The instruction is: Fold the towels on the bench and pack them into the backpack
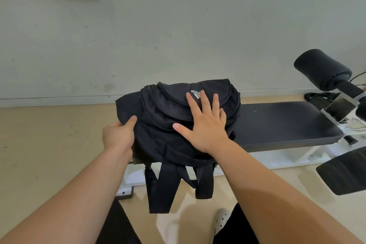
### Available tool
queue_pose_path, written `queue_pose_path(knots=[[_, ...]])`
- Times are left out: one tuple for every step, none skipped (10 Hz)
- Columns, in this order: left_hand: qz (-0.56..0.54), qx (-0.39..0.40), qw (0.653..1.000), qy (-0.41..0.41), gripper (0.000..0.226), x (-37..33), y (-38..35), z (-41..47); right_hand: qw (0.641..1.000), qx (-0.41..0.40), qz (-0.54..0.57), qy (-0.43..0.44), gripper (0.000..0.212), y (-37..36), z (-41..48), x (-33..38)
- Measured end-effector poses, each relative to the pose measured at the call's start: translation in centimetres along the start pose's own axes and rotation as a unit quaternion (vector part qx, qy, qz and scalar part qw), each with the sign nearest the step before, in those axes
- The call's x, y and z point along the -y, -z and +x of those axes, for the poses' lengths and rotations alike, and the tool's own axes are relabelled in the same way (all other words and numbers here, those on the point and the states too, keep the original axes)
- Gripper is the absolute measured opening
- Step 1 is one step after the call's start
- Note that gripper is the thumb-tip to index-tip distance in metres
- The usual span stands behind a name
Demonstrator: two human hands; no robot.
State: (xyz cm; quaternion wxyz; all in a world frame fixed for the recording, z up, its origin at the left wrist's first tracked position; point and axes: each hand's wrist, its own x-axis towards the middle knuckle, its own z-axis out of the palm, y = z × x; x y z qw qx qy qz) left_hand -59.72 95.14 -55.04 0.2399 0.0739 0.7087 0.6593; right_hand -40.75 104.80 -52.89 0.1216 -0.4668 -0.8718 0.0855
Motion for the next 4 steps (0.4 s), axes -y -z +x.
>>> queue_pose_path(knots=[[0.060,-0.043,0.996,-0.042,0.033,0.0,0.5,-0.7,0.999,-0.044,-0.015,-0.020,0.085,0.7,-0.9,-0.1],[0.065,-0.063,0.987,-0.131,0.038,-1.8,0.8,-1.4,0.998,-0.057,-0.005,-0.031,0.081,2.7,-0.8,0.4],[0.052,-0.006,0.980,-0.191,0.024,-5.1,-0.1,-3.3,0.998,-0.059,0.005,-0.014,0.077,5.1,-1.2,1.1],[0.076,0.055,0.970,-0.225,0.026,-8.9,-1.9,-4.9,0.987,-0.127,0.095,0.016,0.071,9.1,-0.7,1.0]])
